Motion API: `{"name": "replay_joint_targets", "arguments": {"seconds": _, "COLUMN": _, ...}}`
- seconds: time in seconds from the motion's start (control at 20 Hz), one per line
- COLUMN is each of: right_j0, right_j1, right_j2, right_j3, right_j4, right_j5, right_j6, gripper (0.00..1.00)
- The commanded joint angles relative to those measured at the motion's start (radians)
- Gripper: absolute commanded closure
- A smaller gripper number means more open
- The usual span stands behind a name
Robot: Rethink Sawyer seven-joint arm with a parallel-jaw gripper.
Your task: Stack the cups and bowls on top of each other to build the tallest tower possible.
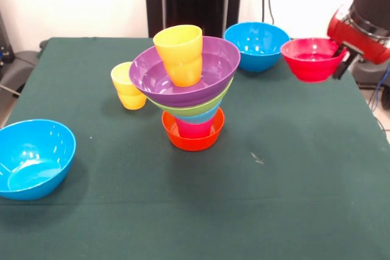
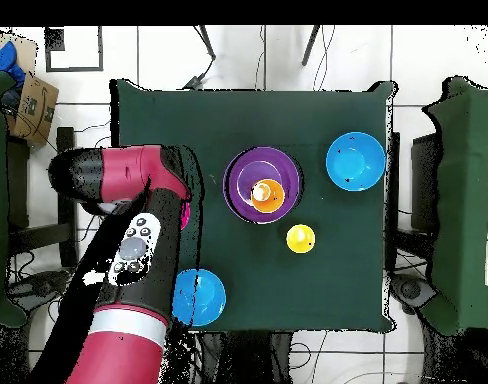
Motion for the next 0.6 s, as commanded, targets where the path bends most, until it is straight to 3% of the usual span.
{"name": "replay_joint_targets", "arguments": {"seconds": 0.05, "right_j0": -0.035, "right_j1": 0.009, "right_j2": 0.056, "right_j3": -0.130, "right_j4": 0.007, "right_j5": 0.137, "right_j6": 0.102, "gripper": 1.00}}
{"name": "replay_joint_targets", "arguments": {"seconds": 0.4, "right_j0": -0.092, "right_j1": -0.015, "right_j2": 0.081, "right_j3": -0.218, "right_j4": -0.018, "right_j5": 0.202, "right_j6": -0.016, "gripper": 1.00}}
{"name": "replay_joint_targets", "arguments": {"seconds": 0.6, "right_j0": -0.125, "right_j1": -0.042, "right_j2": 0.095, "right_j3": -0.255, "right_j4": -0.032, "right_j5": 0.293, "right_j6": -0.086, "gripper": 1.00}}
